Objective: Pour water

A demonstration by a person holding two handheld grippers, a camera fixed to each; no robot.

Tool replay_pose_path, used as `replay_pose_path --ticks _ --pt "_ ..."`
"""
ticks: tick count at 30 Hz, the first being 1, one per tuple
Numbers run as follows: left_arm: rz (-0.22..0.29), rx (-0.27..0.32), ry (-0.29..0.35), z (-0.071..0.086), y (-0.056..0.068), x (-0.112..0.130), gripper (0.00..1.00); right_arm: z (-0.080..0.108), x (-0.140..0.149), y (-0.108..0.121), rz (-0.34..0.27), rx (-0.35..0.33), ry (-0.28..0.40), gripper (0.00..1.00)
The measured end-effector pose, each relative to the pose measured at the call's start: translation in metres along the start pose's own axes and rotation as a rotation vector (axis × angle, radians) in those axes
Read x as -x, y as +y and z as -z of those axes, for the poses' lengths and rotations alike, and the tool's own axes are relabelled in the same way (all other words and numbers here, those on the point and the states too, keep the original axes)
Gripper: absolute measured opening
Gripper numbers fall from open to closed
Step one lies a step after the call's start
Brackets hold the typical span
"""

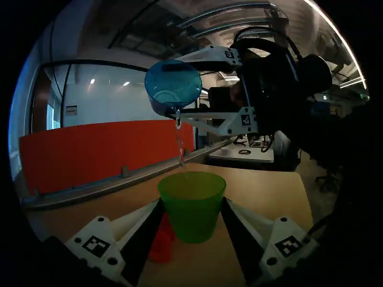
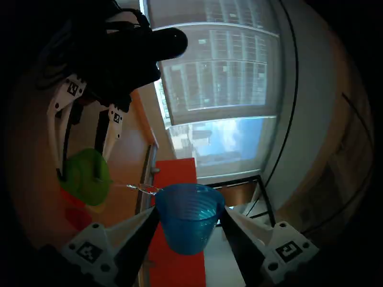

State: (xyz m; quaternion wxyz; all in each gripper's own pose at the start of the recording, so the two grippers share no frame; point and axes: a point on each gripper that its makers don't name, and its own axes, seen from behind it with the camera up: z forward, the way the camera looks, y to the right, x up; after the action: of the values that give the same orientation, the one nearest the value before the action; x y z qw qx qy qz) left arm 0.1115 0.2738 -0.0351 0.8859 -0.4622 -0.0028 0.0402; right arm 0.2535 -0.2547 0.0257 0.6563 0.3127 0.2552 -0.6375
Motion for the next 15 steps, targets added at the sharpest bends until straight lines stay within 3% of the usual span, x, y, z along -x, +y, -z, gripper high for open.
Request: replay_pose_path --ticks 15 --pt "0.004 0.0 0.004 0.0003 -0.0011 -0.0002 0.82 -0.002 -0.0054 0.0002 0.068 -0.001 -0.002 0.89"
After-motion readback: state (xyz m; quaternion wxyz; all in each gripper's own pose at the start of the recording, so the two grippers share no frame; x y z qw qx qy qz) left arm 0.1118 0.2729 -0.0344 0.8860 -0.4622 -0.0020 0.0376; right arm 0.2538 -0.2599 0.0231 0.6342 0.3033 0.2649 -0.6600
